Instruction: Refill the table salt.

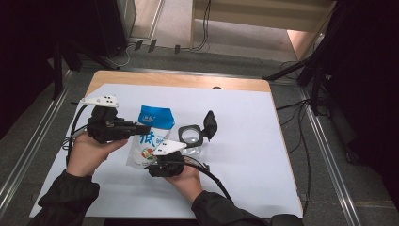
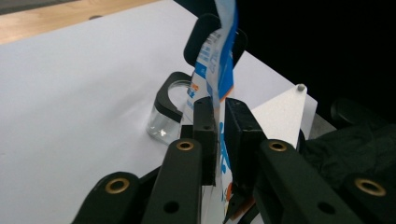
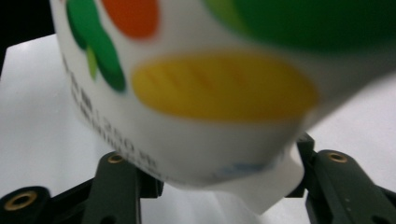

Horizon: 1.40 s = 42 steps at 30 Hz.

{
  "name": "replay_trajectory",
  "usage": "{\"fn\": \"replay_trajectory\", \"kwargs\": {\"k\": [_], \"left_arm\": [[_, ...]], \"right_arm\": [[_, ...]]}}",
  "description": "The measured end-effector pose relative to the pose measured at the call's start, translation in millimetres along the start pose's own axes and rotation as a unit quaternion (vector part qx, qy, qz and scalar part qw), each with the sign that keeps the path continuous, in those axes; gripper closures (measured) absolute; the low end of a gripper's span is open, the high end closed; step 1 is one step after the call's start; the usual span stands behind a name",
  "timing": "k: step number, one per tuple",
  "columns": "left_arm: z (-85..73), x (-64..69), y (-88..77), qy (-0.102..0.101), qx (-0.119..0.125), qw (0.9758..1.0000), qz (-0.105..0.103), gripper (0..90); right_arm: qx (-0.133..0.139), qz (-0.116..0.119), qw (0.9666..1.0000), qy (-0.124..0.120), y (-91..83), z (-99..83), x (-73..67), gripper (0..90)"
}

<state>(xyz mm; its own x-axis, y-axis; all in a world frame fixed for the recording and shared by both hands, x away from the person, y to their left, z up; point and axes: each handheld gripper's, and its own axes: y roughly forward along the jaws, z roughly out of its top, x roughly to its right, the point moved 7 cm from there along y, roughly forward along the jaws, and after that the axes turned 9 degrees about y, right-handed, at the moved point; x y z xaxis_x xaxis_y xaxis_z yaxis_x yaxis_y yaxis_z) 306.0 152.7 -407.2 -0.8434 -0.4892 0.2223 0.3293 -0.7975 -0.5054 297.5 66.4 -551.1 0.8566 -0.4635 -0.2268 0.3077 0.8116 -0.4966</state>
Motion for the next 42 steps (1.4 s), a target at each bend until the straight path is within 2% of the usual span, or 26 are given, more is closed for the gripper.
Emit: {"fn": "replay_trajectory", "kwargs": {"k": [5,9,12,14,18,21,22,26,28,30,31,35,37,40,42], "left_arm": [[-1.6,-0.2,4.5,0.001,-0.004,1.0,-0.005,84.3],[0.3,-1.6,6.7,0.006,-0.007,0.9997,0.021,89.0],[-0.1,-2.9,9.0,0.013,-0.02,0.9991,0.036,89.6],[-0.4,-2.1,11.5,0.013,-0.024,0.999,0.034,89.6],[1.8,-1.8,16.2,0.007,-0.012,0.9996,0.026,89.6],[1.9,-1.1,21.0,0.002,-0.011,0.9999,0.006,88.9],[1.3,-1.1,22.9,0.002,-0.013,0.9999,-0.001,88.3],[-0.2,-2.2,28.5,0.002,-0.015,0.9998,-0.01,86.1],[-0.1,-1.9,29.5,-0.007,-0.01,0.9997,-0.023,85.6],[0.2,-2.0,30.2,-0.01,-0.009,0.9995,-0.027,86.9],[0.5,-2.5,30.6,-0.008,-0.012,0.9998,-0.017,87.8],[1.6,-2.9,32.5,-0.003,-0.02,0.9998,-0.004,89.3],[1.5,-3.9,34.2,-0.004,-0.023,0.9997,-0.002,89.4],[1.7,-6.2,36.9,-0.002,-0.028,0.9996,0.01,89.7],[2.2,-6.6,39.6,-0.002,-0.029,0.9996,0.007,89.7]], "right_arm": [[-0.001,0.008,1.0,0.005,-3.9,0.7,1.8,56.6],[0.002,0.019,0.9998,0.008,-5.0,1.0,-0.5,55.3],[0.001,0.032,0.9995,-0.002,-5.4,0.5,-5.8,54.0],[-0.005,0.03,0.9995,-0.012,-6.7,-1.1,-7.3,53.8],[0.0,0.023,0.9997,-0.008,-9.1,-1.4,-7.0,48.9],[-0.003,0.018,0.9995,-0.024,-10.9,-1.8,-8.7,58.9],[-0.003,0.013,0.9995,-0.03,-11.3,-2.4,-9.5,59.2],[-0.003,0.02,0.9995,-0.023,-12.3,-3.6,-10.2,59.7],[0.0,0.02,0.9996,-0.019,-13.5,-4.1,-8.6,59.8],[0.003,0.024,0.9996,-0.013,-14.6,-4.3,-7.5,59.9],[0.004,0.023,0.9997,-0.012,-14.9,-4.4,-7.1,59.9],[0.002,0.032,0.9995,0.003,-15.4,-4.7,-8.1,58.9],[0.0,0.035,0.9993,0.013,-15.7,-5.3,-8.2,52.9],[-0.002,0.029,0.9995,0.015,-19.6,-6.4,-7.4,52.0],[-0.003,0.026,0.9995,0.018,-21.9,-7.2,-7.3,51.9]]}}
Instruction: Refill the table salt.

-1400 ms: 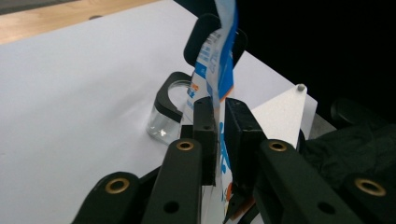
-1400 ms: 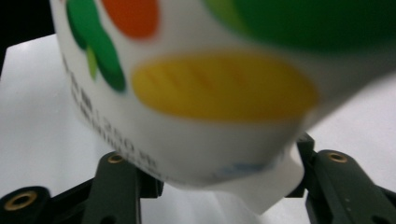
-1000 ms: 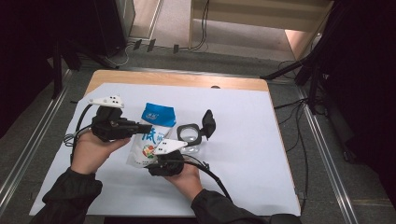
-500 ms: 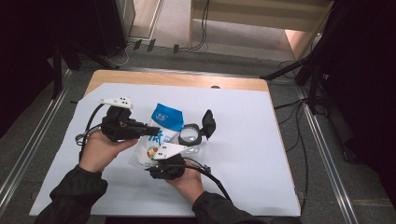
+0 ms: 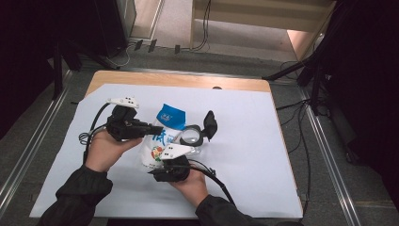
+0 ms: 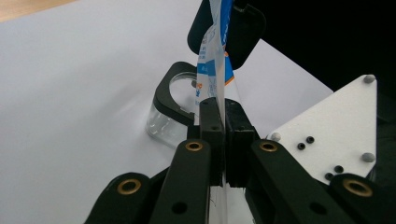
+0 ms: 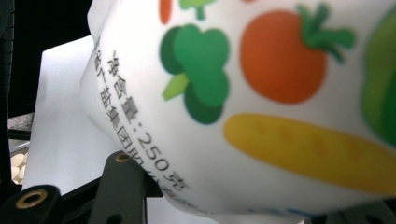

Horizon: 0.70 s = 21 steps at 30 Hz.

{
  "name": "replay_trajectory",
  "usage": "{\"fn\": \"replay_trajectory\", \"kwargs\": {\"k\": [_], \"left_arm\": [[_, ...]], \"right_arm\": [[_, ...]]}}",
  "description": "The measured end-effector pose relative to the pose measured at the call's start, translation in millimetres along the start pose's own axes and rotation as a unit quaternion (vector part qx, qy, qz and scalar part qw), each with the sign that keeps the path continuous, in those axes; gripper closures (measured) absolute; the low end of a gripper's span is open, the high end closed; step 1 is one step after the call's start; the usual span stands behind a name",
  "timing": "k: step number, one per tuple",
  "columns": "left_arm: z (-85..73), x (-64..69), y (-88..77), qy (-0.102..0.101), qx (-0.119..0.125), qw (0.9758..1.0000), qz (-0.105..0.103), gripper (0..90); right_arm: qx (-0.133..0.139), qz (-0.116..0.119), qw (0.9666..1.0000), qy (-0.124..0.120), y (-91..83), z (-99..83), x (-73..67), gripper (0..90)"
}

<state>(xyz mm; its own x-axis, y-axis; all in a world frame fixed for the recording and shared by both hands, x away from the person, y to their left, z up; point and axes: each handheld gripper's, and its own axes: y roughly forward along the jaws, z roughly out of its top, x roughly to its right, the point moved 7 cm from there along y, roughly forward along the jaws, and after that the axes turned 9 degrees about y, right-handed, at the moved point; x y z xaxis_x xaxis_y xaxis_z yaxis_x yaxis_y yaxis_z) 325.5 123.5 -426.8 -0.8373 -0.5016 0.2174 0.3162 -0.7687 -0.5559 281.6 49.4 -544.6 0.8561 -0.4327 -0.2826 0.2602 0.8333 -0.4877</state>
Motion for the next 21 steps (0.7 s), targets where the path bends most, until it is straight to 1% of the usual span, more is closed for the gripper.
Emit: {"fn": "replay_trajectory", "kwargs": {"k": [2,3,4,5,6,8,12,15,16,18,20,21], "left_arm": [[0.9,0.4,3.2,0.001,-0.001,1.0,-0.005,89.6],[1.3,0.5,4.8,0.001,-0.002,1.0,-0.003,89.6],[1.8,0.0,6.3,0.0,-0.001,1.0,0.0,89.6],[2.1,-0.3,7.9,-0.001,-0.001,1.0,-0.006,89.5],[2.4,-0.5,9.0,-0.002,0.0,1.0,-0.006,89.4],[2.7,0.4,11.5,-0.006,0.0,0.9998,-0.019,88.8],[1.6,-0.5,15.6,-0.009,-0.007,0.9995,-0.03,86.5],[1.8,-2.5,18.2,-0.017,0.004,0.9992,-0.035,85.5],[1.7,-2.7,19.0,-0.019,0.003,0.999,-0.04,85.8],[1.5,-2.3,22.2,-0.014,-0.002,0.9994,-0.03,88.6],[1.7,-2.0,24.3,-0.004,-0.013,0.9998,-0.017,89.5],[1.9,-2.6,24.4,0.0,-0.017,0.9998,-0.006,89.8]], "right_arm": [[0.0,-0.008,1.0,-0.001,-1.5,-0.6,0.8,51.6],[-0.001,-0.012,0.9999,-0.003,-2.1,-0.7,1.1,51.6],[-0.001,-0.012,0.9999,-0.004,-2.6,-0.7,1.0,51.6],[-0.002,-0.012,0.9999,-0.005,-3.0,-0.6,0.7,51.7],[-0.004,-0.013,0.9999,-0.004,-3.0,-0.4,0.6,52.1],[-0.005,-0.011,0.9999,0.001,-3.1,-0.7,0.6,53.0],[-0.005,-0.002,0.9999,0.013,-3.1,-3.0,0.7,53.8],[-0.003,0.001,0.9998,0.022,-4.7,-2.4,2.1,54.1],[-0.002,0.002,0.9997,0.024,-5.2,-1.7,3.1,54.1],[-0.002,0.004,0.9996,0.028,-5.3,-1.8,4.0,54.1],[-0.005,0.007,0.9994,0.034,-4.5,-2.7,4.4,54.1],[-0.006,0.007,0.9993,0.038,-4.0,-3.3,4.3,53.7]]}}
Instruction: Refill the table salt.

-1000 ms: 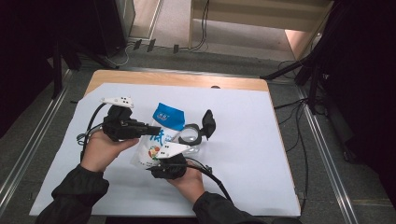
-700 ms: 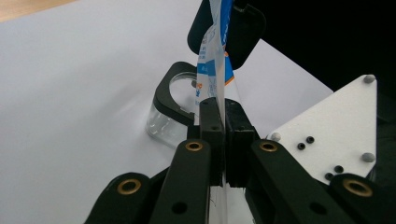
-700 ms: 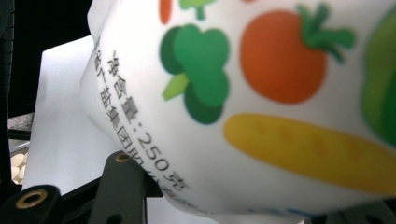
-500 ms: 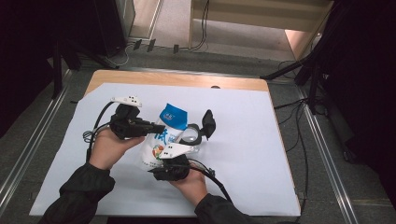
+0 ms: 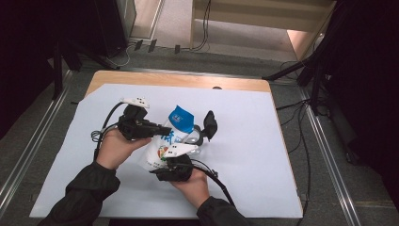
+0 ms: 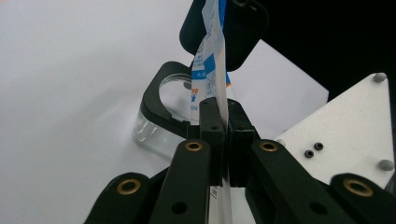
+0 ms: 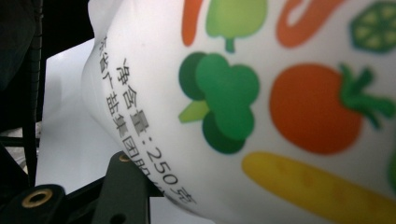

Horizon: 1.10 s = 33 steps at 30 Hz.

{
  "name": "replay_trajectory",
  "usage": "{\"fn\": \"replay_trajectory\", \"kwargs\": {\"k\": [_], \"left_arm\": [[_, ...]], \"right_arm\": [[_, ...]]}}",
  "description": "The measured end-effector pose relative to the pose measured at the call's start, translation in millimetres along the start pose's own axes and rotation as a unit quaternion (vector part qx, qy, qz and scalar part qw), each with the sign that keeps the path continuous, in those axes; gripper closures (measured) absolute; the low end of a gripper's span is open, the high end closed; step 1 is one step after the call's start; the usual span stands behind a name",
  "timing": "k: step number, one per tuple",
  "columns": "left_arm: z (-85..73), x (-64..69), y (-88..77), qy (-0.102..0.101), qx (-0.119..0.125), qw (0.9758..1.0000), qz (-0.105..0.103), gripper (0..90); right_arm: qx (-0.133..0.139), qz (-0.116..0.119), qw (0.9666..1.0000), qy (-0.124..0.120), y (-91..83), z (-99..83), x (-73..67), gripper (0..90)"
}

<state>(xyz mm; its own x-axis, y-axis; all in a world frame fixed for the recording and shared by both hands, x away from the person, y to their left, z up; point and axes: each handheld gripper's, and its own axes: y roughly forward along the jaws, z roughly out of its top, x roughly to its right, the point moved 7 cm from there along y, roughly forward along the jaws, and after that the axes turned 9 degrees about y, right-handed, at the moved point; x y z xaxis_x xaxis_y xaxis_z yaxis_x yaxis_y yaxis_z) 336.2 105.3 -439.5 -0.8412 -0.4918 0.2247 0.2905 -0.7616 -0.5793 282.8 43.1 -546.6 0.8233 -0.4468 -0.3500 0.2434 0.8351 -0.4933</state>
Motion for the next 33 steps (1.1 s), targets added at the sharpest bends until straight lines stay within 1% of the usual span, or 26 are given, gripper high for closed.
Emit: {"fn": "replay_trajectory", "kwargs": {"k": [2,4,5,6,8,10,12,13,15,16,18,19,21,23,26,28,30,31,33], "left_arm": [[0.4,-1.0,-0.1,-0.002,0.001,1.0,0.007,89.9],[0.0,-3.1,-0.7,-0.003,0.0,0.9999,0.016,90.0],[-0.3,-4.3,-1.2,-0.006,0.0,0.9999,0.016,90.0],[-0.9,-5.8,-1.3,-0.006,-0.002,0.9998,0.019,90.0],[-0.8,-5.6,-0.3,-0.012,0.003,0.9999,0.012,90.0],[-0.2,-4.4,1.5,-0.01,0.005,0.9999,0.008,89.7],[-0.4,-3.8,3.2,-0.007,0.001,0.9999,0.009,89.2],[-0.4,-4.0,3.8,-0.006,0.003,0.9999,0.011,88.8],[-0.1,-2.9,5.0,-0.007,0.006,0.9999,0.005,87.8],[0.1,-2.8,5.2,-0.006,0.01,0.9999,0.008,87.7],[0.3,-2.0,6.5,-0.006,0.011,0.9999,0.0,86.8],[0.4,-2.3,7.0,-0.005,0.009,0.9999,0.001,86.7],[0.4,-2.3,8.4,-0.008,0.008,0.9999,0.0,87.1],[0.0,-1.7,9.6,-0.007,0.004,1.0,0.0,88.5],[0.1,-0.6,10.6,-0.004,0.001,1.0,0.004,89.1],[1.0,0.2,11.2,-0.004,0.004,1.0,0.006,89.3],[1.5,-0.2,11.9,-0.004,0.005,1.0,0.001,89.4],[1.9,-0.8,12.8,-0.005,0.005,1.0,0.003,89.4],[2.4,-1.1,14.0,-0.01,0.002,0.9999,-0.002,89.3]], "right_arm": [[0.002,-0.006,1.0,0.0,0.0,0.0,0.3,53.0],[0.007,-0.009,0.9999,-0.004,-0.2,0.5,-0.7,47.7],[0.007,-0.011,0.9999,-0.007,-0.3,0.6,-1.2,44.3],[0.004,-0.013,0.9999,-0.001,-0.3,0.3,-1.6,44.7],[0.003,-0.011,0.9999,0.008,-1.5,0.1,-1.8,45.0],[0.003,-0.011,0.9999,0.01,-1.6,0.7,-2.1,47.4],[0.005,-0.005,0.9998,0.02,-1.9,1.2,-1.2,49.9],[0.005,-0.005,0.9997,0.024,-2.0,1.4,-0.7,50.7],[0.008,0.0,0.9996,0.027,-2.5,2.1,-0.3,50.8],[0.009,0.002,0.9995,0.029,-3.3,2.6,-0.6,50.9],[0.014,0.007,0.9993,0.033,-5.1,4.2,-1.0,51.2],[0.016,0.006,0.9994,0.03,-6.1,4.9,-0.8,51.5],[0.015,0.008,0.9993,0.034,-7.0,5.0,-1.6,51.6],[0.011,0.009,0.9993,0.033,-7.1,4.1,-2.6,51.8],[0.009,0.007,0.9997,0.023,-6.6,2.9,-4.3,51.0],[0.01,0.008,0.9997,0.023,-6.5,3.1,-5.1,50.8],[0.01,0.01,0.9996,0.025,-7.5,4.0,-4.5,53.1],[0.01,0.012,0.9995,0.026,-7.8,4.2,-4.4,53.3],[0.009,0.021,0.9992,0.033,-8.5,5.0,-4.4,53.4]]}}
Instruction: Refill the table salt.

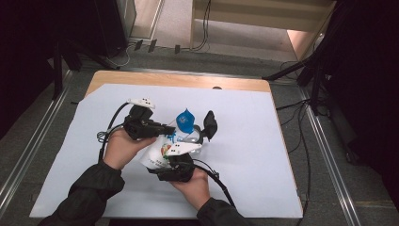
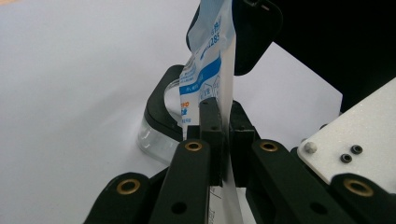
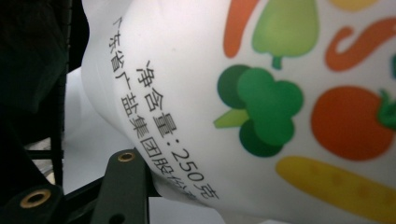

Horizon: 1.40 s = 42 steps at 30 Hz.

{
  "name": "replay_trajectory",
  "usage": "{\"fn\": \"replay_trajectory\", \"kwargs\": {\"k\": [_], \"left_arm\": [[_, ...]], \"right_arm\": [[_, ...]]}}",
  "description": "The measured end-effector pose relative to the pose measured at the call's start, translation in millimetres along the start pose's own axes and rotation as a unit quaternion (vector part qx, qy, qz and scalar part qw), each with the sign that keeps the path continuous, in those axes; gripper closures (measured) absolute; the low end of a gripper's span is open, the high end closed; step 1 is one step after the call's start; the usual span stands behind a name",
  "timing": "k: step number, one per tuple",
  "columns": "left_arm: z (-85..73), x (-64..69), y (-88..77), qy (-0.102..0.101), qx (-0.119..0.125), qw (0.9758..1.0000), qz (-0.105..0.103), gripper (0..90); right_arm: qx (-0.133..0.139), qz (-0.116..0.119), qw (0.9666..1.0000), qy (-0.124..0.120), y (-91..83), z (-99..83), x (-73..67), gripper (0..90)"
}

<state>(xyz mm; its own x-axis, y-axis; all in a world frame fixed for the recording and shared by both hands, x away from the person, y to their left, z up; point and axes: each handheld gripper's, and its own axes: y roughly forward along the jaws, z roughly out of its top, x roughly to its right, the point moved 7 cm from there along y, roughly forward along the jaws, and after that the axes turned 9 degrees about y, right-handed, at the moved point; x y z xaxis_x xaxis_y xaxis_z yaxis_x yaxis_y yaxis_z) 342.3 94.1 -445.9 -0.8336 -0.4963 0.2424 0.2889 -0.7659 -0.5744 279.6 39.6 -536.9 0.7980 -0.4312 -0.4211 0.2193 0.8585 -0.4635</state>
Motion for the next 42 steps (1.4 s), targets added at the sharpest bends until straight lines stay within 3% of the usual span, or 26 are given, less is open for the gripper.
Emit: {"fn": "replay_trajectory", "kwargs": {"k": [6,10,18,26,38,42], "left_arm": [[1.5,-2.0,3.7,-0.003,0.0,1.0,-0.004,89.4],[2.0,-2.7,4.0,-0.005,-0.001,1.0,-0.006,89.1],[0.9,0.0,7.1,-0.002,-0.005,0.9999,-0.015,85.1],[0.2,0.8,-1.2,-0.005,-0.006,0.9997,-0.023,81.6],[-2.9,0.9,-14.8,-0.002,-0.01,0.9998,-0.014,79.1],[-2.6,0.5,-15.4,0.001,-0.011,0.9999,-0.007,83.5]], "right_arm": [[-0.002,0.006,1.0,0.002,-0.3,-0.1,-0.7,50.8],[0.0,0.012,0.9998,0.015,-1.3,1.2,-0.1,55.9],[0.008,0.01,0.9995,0.028,-2.0,2.3,-0.2,56.9],[0.02,0.013,0.9989,0.041,-3.5,5.4,-0.4,56.9],[0.02,0.017,0.9989,0.039,-4.2,6.3,-2.8,56.7],[0.019,0.015,0.9988,0.042,-4.1,7.3,-1.5,56.4]]}}
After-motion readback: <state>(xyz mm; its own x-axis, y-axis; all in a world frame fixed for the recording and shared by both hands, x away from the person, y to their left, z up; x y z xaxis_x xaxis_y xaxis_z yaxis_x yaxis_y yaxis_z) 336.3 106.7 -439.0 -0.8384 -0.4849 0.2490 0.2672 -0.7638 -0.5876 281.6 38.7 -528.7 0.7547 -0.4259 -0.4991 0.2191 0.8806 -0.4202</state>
